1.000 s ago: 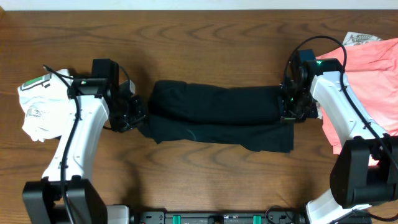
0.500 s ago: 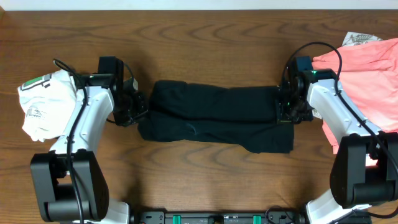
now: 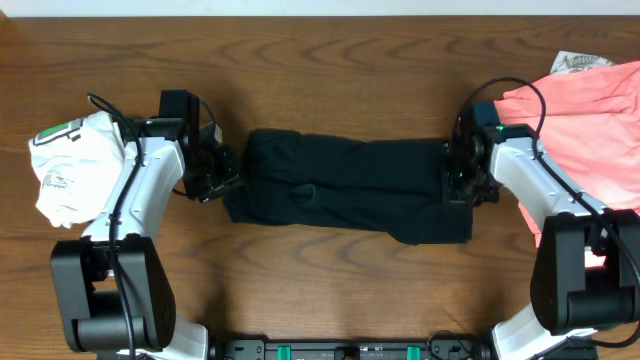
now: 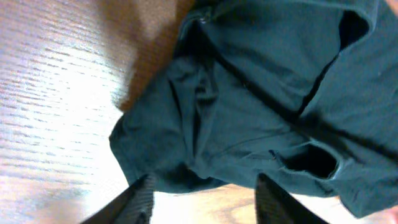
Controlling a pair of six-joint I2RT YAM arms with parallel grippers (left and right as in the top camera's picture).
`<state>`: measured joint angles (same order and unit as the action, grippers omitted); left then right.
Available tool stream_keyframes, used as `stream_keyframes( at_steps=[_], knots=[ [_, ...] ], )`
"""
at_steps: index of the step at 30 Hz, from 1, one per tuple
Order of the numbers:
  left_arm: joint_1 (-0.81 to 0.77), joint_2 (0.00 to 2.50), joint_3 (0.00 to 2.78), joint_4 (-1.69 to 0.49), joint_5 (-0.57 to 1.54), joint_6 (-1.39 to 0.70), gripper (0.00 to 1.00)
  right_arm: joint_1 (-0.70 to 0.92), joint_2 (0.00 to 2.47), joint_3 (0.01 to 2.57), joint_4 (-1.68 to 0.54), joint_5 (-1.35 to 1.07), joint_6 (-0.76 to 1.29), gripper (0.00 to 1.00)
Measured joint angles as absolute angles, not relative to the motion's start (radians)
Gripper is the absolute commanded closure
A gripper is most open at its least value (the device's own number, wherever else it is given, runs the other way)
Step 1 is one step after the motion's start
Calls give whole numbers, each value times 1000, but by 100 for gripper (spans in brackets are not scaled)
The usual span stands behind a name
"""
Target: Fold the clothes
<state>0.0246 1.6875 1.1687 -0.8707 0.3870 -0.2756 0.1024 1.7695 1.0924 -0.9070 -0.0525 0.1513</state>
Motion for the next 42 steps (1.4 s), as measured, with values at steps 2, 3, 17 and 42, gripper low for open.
stream_keyframes(
  at_steps=[2,3,17,42],
  knots=[
    [25,1687,1168,-871,386,-276,45,102,1769,1080,-905,-45,154,73],
    [25,1687,1168,-873,386,-277,45,102,1769,1077,-902,-38,152,71],
    [25,1687,1168,-893,385,-277,45,94,1770,1316,-1034,70,168,70],
    [-88,1687,1167,-889,331,-282,72,129,1770,1100,-1037,-245,40,71]
  ],
)
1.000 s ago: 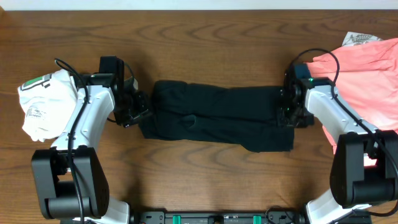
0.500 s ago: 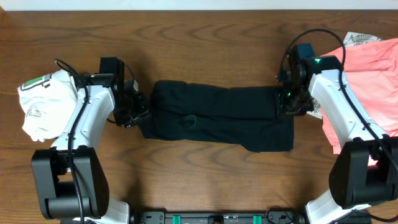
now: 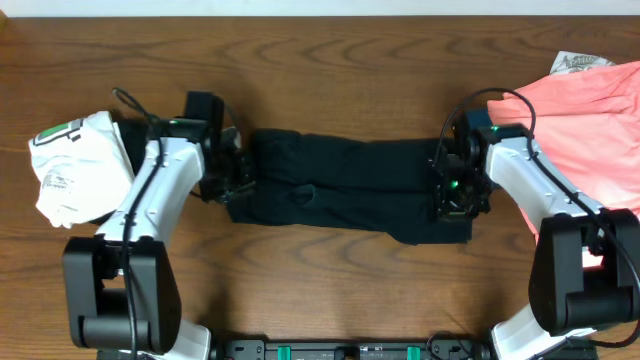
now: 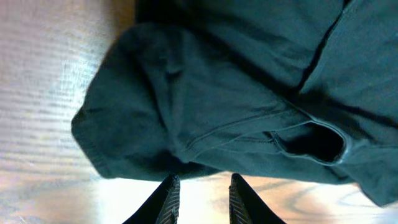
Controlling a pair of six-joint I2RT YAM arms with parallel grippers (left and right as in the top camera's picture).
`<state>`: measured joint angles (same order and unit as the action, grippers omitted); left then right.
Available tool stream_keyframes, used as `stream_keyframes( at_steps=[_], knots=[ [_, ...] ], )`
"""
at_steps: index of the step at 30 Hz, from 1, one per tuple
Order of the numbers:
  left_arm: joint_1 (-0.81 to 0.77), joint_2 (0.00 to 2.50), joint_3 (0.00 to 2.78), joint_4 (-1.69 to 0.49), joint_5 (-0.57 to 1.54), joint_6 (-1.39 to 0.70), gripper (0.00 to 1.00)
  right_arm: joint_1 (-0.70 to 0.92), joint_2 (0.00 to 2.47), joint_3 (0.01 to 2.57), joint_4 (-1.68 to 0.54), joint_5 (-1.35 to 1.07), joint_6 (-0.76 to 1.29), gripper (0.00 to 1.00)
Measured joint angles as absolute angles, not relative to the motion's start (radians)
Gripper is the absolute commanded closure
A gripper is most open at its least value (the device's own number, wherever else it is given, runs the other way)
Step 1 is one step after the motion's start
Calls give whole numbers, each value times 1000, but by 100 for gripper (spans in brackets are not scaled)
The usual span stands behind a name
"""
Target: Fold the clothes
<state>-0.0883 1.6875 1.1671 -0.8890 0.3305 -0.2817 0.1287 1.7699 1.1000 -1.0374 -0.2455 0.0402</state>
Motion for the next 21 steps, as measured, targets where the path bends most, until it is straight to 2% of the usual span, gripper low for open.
stream_keyframes(
  at_steps=[10,21],
  knots=[
    [-128,1710,1167,-851,228,-280,72,170,1760,945,-828,-294,61,70],
    [-128,1890,1167,-839,207,-281,72,170,1726,902,-784,-292,87,71]
  ],
)
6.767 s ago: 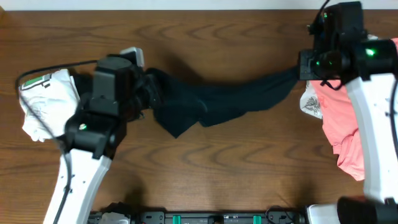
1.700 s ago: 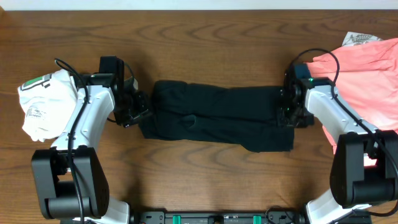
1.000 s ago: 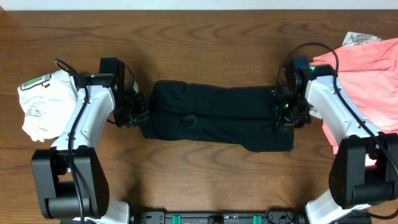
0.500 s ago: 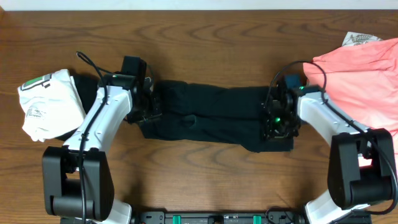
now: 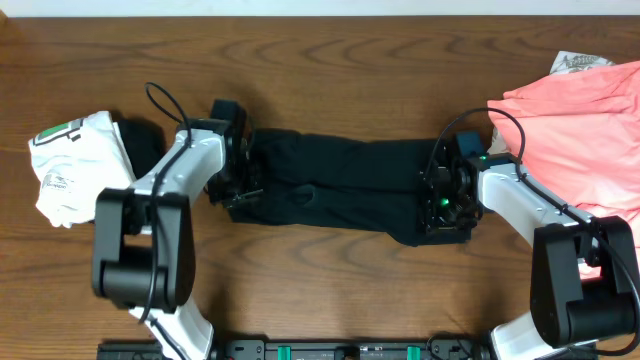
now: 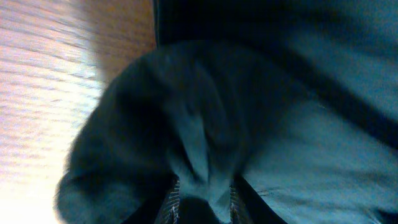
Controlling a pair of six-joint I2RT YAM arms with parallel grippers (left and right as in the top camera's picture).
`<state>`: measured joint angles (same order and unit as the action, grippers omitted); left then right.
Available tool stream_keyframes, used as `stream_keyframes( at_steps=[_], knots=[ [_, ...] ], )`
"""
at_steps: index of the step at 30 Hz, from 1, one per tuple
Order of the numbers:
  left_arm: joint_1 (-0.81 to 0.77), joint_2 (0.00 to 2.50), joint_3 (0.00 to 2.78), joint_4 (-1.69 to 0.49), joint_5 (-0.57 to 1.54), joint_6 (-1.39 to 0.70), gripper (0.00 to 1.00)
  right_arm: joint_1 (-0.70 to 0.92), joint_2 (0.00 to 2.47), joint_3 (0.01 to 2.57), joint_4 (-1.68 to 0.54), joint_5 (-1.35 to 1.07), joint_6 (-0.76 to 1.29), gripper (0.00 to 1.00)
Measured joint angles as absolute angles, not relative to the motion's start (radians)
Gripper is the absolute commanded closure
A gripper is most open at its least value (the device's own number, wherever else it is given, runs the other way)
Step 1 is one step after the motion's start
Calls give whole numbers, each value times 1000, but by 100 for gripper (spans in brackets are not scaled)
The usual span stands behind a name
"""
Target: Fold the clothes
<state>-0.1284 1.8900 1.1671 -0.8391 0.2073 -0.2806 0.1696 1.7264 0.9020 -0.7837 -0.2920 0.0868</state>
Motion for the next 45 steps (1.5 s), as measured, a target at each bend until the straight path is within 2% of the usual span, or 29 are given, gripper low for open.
stream_keyframes(
  at_steps=[8,14,18,30,45],
  knots=[
    [-129,1927,1174,-840,217,-281,72,170,1726,901,-784,-278,88,70],
    [-129,1928,1176,-841,218,-281,72,165,1721,901,-786,-248,97,55],
    [-129,1928,1176,-841,218,-281,72,124,1714,901,-775,-224,99,51],
    [-130,1929,1176,-836,231,-281,72,-95,1712,901,-709,-228,107,47],
    [-134,1930,1177,-834,241,-280,72,-133,1715,911,-710,-269,114,39]
  ],
)
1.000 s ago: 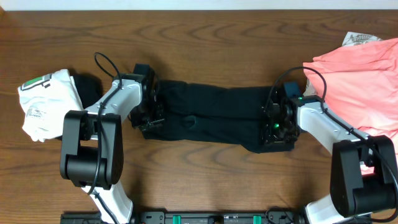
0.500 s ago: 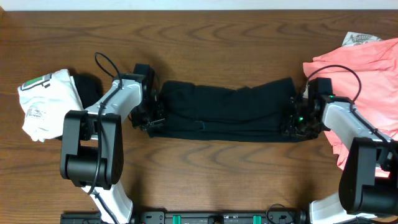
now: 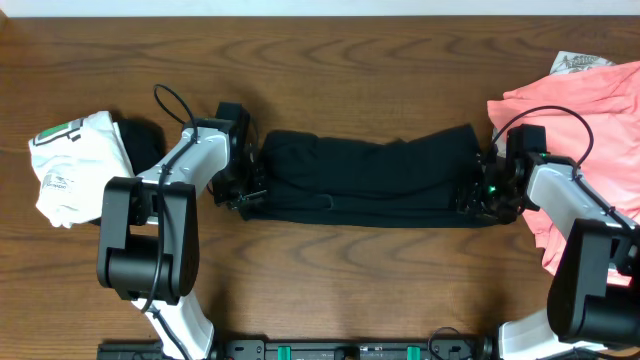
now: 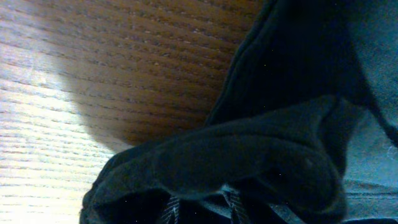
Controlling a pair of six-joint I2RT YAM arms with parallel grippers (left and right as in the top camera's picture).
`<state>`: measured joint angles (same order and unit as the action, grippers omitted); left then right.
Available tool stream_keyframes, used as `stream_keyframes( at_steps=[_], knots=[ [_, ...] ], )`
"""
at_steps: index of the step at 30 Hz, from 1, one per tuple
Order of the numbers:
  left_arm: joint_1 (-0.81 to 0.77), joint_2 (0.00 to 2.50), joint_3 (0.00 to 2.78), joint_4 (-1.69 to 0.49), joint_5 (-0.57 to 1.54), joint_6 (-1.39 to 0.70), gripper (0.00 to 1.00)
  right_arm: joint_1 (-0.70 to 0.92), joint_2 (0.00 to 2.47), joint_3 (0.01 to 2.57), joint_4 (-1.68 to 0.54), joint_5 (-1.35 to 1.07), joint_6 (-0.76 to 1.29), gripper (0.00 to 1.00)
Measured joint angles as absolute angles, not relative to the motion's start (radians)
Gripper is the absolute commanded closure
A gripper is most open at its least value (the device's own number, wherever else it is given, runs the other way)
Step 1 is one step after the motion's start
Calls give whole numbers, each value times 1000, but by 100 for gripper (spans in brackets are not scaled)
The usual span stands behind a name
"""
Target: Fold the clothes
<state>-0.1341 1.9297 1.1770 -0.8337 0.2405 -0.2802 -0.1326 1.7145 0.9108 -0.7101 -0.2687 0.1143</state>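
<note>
The black garment (image 3: pixel 370 180) lies mid-table as a long, even band running left to right. My left gripper (image 3: pixel 248 192) is at its left end, shut on the cloth. In the left wrist view the dark cloth (image 4: pixel 280 143) fills the frame and bunches over the left gripper (image 4: pixel 200 210), whose ribbed fingers (image 4: pixel 168 213) are nearly buried in it. My right gripper (image 3: pixel 478 197) sits at the band's right end, low on the cloth and seemingly pinching it; its jaws are hidden from above.
A folded white garment (image 3: pixel 70 165) lies at the left, with a dark item (image 3: pixel 140 140) beside it. A pink garment (image 3: pixel 590 100) is heaped at the right edge over a printed piece (image 3: pixel 578 62). The wooden table (image 3: pixel 330 290) shows in front.
The garment's sagging lower right corner is gone; the cloth is now a straighter band reaching further right. My right gripper has moved right with that end. The left gripper still holds the left end.
At first both grippers stood just outside the garment's ends, the left one open. Then the left was narrowed at the lower left corner and the right was over the right end. Then both were on the cloth. Now it is drawn out between them.
</note>
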Motion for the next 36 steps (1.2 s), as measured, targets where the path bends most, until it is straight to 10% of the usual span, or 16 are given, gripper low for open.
stream_keyframes(
  at_steps=[13,18,36],
  knots=[
    [-134,1930,1187,-852,237,-252,72,-132,1765,1178,-946,-192,114,36],
    [-133,1831,1187,-839,228,-232,43,-105,1765,1339,-1021,-186,110,32],
    [-59,1704,1206,-390,263,-231,28,-93,1767,1411,-790,-141,30,28]
  ],
)
